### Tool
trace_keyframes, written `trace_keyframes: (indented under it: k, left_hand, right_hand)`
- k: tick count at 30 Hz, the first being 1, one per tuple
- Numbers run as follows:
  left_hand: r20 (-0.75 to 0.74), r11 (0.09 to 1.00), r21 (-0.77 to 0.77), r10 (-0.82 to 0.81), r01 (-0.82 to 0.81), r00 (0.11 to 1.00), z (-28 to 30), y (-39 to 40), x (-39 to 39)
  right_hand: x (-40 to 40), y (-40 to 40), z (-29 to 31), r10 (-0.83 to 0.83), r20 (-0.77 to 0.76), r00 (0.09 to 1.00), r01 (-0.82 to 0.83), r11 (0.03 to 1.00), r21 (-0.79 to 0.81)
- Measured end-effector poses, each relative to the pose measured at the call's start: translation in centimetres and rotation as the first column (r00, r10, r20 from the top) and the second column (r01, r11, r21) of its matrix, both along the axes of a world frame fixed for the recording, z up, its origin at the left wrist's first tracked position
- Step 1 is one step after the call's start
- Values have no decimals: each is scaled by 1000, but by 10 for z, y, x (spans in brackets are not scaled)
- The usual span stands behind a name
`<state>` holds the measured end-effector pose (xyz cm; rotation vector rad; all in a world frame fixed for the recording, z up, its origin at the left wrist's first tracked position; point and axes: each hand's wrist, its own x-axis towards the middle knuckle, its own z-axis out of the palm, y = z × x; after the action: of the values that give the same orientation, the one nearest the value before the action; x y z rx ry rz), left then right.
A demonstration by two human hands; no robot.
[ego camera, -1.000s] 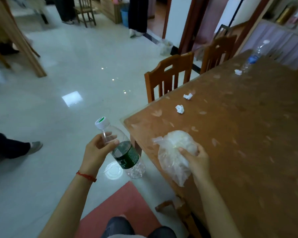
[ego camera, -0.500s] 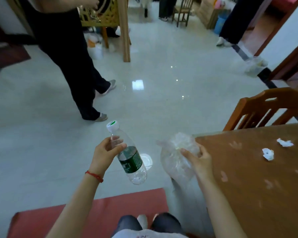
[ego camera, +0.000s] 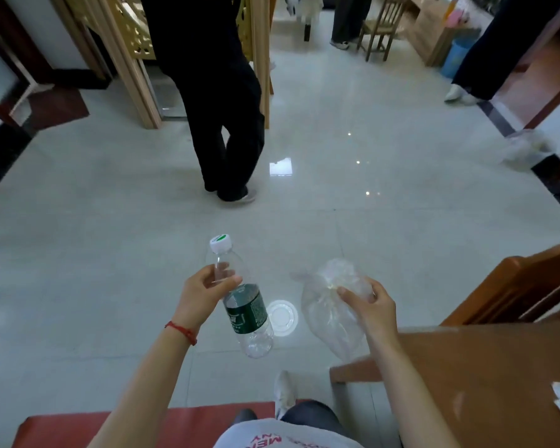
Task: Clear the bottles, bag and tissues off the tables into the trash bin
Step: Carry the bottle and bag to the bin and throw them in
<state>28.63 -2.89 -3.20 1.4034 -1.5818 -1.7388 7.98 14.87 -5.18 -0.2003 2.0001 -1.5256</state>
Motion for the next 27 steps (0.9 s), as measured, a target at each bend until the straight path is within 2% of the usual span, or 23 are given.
trace_keyframes:
  k: [10, 27]
  left_hand:
    - [10, 1000, 15, -14, 14, 1000, -8, -89, -82]
    - [-13, 960, 23, -279, 279, 960, -16, -306, -277]
  right_hand:
    - [-78, -82, 1, 1, 10, 1000, -1, 1000, 22]
    - [-218, -252, -14, -266, 39, 963, 265, 963, 46]
